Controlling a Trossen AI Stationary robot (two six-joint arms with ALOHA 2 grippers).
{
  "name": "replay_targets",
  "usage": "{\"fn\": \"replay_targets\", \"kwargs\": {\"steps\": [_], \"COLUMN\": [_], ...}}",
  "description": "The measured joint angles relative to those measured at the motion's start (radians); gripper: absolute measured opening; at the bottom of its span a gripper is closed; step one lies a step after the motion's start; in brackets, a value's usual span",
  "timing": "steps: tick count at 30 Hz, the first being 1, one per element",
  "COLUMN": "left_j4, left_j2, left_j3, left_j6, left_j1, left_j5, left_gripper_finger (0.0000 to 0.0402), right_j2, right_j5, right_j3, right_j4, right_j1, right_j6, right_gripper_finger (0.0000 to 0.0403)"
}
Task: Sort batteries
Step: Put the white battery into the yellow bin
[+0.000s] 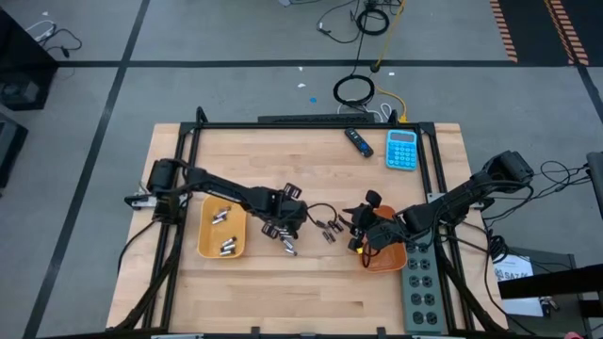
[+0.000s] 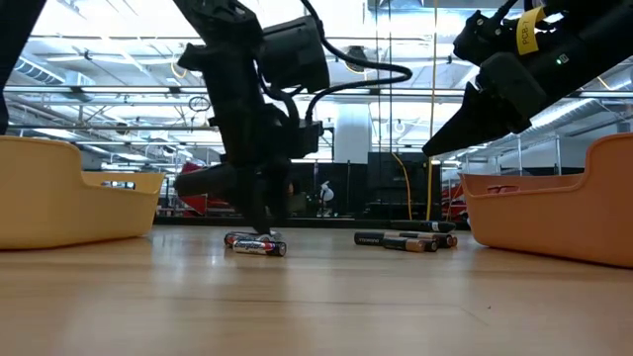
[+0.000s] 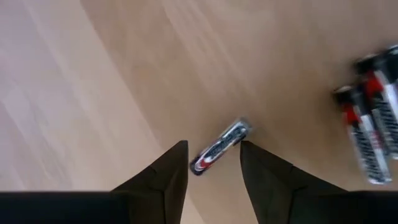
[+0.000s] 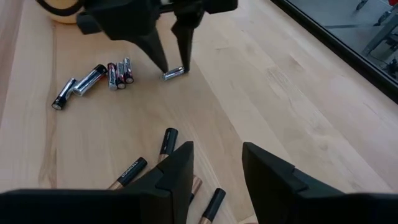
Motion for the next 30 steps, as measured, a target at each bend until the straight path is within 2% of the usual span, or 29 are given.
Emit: {"fn": "replay_targets", "kwargs": {"steps": [9,18,24,30], "left_j4": [-0.016,-0.028,-0.035,-0.042], "left_j2": [-0.002,-0.002,0.015,0.045], "left_j3": [0.001,0.001,0.005,0.006], "left_j6": [0.016,-0.011,-0.01,-0.01], "left_j1": [0.08,0.114,0.114,0.102], "left_j5": [0.196,0.244,0.257,0.239], "left_gripper_finger": [0.0141,0.0099,0.0018,0.0015], "right_j2": [0.0,0.0,0.0,0.0], "right_j5": [0.0,0.0,0.0,0.001], "right_j3": [0.0,0.0,0.0,0.0], "right_j4": [0.0,0.0,0.0,0.001], "right_j1": [0.0,0.0,0.0,0.0], "right_j6": [0.0,-0.004,-0.005,-0.004], "right_gripper_finger": [0.013,0.013,0.013,0.013]}}
